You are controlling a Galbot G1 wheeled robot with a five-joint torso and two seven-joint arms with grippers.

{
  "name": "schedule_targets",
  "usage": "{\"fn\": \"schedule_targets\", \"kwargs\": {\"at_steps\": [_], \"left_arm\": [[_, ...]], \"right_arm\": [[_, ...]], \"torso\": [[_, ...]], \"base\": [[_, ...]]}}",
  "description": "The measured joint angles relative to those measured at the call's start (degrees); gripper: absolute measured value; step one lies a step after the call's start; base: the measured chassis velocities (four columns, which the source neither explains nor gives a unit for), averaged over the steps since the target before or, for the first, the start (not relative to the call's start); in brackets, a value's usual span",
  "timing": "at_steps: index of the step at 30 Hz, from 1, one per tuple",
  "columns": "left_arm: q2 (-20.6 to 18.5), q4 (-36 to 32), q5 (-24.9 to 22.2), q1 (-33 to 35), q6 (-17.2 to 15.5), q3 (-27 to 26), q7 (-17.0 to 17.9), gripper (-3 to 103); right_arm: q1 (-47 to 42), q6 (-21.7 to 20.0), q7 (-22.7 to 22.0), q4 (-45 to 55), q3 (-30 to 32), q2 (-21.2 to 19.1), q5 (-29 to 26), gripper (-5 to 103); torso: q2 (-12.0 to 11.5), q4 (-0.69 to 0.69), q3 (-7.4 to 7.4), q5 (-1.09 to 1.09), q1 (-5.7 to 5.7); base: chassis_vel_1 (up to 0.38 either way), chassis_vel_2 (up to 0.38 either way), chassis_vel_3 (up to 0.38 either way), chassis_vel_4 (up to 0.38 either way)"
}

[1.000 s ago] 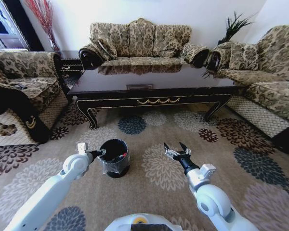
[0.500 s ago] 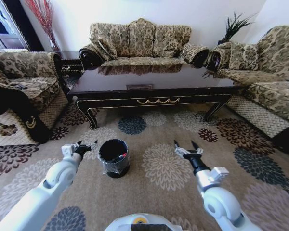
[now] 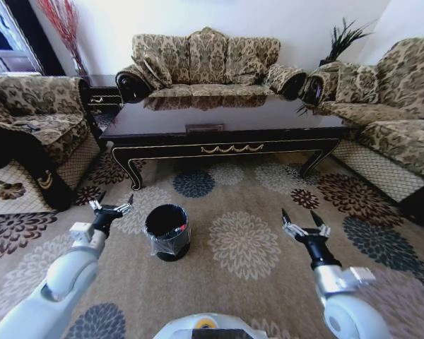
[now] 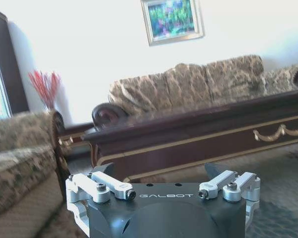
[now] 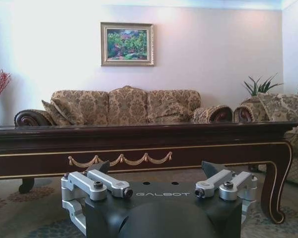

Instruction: Move to the front of the table and pick up the trash from the floor, then place it into the trash bin.

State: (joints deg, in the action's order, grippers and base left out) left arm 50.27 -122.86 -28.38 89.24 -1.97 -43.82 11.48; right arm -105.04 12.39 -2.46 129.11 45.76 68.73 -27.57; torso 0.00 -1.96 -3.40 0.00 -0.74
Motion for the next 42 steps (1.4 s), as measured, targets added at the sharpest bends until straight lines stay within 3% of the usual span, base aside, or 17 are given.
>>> {"fn": "schedule_targets", "kwargs": {"at_steps": [3, 9, 13, 21, 42], "left_arm": [[1.74, 1.35, 0.60, 3.57, 5.69, -4.06, -2.47, 100], [6.07, 3.15, 2.98, 8.04, 9.86, -6.74, -3.75, 100], [10.41, 3.86, 4.62, 14.84, 13.11, -8.51, -5.10, 100], [13.25, 2.75, 4.00, 19.59, 15.06, -10.40, -6.66, 100], [13.07, 2.86, 3.72, 19.33, 14.87, -10.46, -6.65, 100]], "right_arm": [[0.15, 3.62, 1.53, -2.13, 0.84, 1.96, 1.66, 100], [-0.10, 6.45, 2.31, -4.28, 1.84, 2.97, 2.54, 100], [-0.33, 8.11, 2.34, -5.74, 2.97, 3.43, 2.88, 100], [-0.16, 9.44, 3.02, -6.04, 3.35, 3.55, 4.87, 100], [0.01, 9.58, 3.26, -6.07, 3.28, 3.44, 5.28, 100]], "torso": [[0.00, 0.03, 0.00, 0.00, 0.00], [0.00, 0.01, -0.01, 0.00, 0.00], [0.00, 0.02, 0.00, 0.00, 0.00], [0.00, 0.01, -0.01, 0.01, 0.00], [0.00, 0.01, -0.01, 0.00, 0.00]], "base": [[0.000, 0.000, 0.000, 0.000], [0.000, 0.000, 0.000, 0.000], [0.000, 0.000, 0.000, 0.000], [0.000, 0.000, 0.000, 0.000], [0.000, 0.000, 0.000, 0.000]]}}
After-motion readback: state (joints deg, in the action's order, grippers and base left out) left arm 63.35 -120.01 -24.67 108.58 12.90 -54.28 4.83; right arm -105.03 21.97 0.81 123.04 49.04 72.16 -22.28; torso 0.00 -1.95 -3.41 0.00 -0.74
